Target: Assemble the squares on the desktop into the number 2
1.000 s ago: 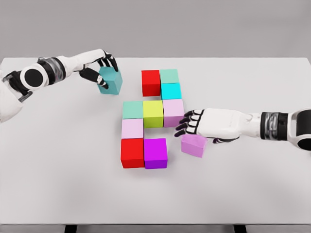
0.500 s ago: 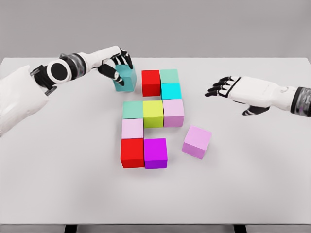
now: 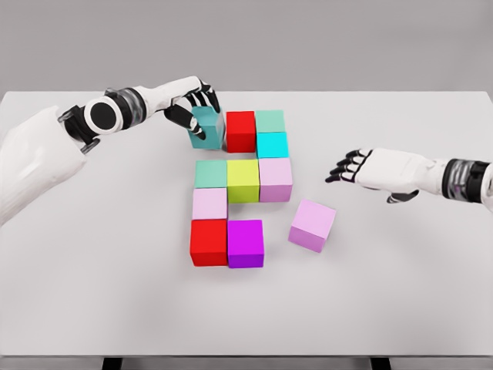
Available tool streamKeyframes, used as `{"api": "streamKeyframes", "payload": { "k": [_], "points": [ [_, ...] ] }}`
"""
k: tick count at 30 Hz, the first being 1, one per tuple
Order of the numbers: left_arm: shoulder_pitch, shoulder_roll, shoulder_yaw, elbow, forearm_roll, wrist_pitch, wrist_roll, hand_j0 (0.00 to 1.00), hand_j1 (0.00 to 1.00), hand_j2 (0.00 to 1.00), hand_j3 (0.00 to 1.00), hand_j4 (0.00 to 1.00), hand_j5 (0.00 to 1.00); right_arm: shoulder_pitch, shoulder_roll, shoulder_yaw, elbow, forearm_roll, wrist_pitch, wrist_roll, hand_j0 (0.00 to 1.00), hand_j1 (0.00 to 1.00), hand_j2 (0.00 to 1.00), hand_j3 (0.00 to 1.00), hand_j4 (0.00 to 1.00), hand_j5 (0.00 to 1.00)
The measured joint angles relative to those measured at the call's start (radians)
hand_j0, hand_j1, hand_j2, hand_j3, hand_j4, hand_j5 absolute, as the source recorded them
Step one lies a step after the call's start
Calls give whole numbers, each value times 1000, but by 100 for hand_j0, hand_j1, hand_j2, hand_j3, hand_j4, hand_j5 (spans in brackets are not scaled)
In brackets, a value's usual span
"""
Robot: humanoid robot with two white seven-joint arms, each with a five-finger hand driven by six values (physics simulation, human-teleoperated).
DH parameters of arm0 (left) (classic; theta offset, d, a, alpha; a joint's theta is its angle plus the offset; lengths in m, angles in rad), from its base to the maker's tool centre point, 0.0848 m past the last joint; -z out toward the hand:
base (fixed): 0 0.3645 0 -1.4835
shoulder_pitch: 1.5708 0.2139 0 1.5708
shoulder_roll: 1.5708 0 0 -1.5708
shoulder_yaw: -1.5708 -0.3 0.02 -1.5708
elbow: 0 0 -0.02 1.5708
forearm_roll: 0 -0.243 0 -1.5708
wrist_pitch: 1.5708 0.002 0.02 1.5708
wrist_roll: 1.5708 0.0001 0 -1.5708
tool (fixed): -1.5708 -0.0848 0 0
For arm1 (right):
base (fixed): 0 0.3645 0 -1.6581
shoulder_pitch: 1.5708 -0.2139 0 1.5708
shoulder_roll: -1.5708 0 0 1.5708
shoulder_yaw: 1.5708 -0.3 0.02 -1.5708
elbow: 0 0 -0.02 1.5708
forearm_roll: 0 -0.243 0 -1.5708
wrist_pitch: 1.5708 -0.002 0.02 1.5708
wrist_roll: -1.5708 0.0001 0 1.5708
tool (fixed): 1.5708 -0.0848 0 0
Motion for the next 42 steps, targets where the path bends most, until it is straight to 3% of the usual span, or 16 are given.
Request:
{"api": "streamKeyframes", "payload": {
  "k": [9, 17, 23, 32, 37, 42],
  "points": [
    [0, 0, 0, -3, -4, -1, 0, 70, 70, 70, 70, 70, 70, 23, -2, 17, -35, 8, 0, 0, 100, 100, 100, 100, 100, 100],
    [2, 0, 0, -5, -7, -2, 0, 74, 74, 74, 74, 74, 74, 43, -4, 21, -57, 25, 0, 0, 100, 100, 100, 100, 100, 100],
    [3, 0, 0, -10, -7, -5, 0, 76, 76, 76, 76, 76, 76, 69, -6, 26, -121, 26, 0, 0, 100, 100, 100, 100, 100, 100],
    [3, 0, 0, -12, -8, -11, 0, 86, 86, 86, 86, 86, 86, 91, -7, 45, -193, 25, 1, 0, 100, 100, 100, 100, 100, 100],
    [3, -1, 0, -12, -8, -11, 0, 87, 87, 87, 87, 87, 87, 61, -6, 37, -191, 21, 1, 0, 100, 100, 100, 100, 100, 100],
    [8, -1, -1, -13, -9, -12, 0, 88, 88, 88, 88, 88, 88, 23, -5, -7, -139, 0, 0, 0, 100, 100, 100, 100, 100, 100]
  ]
}}
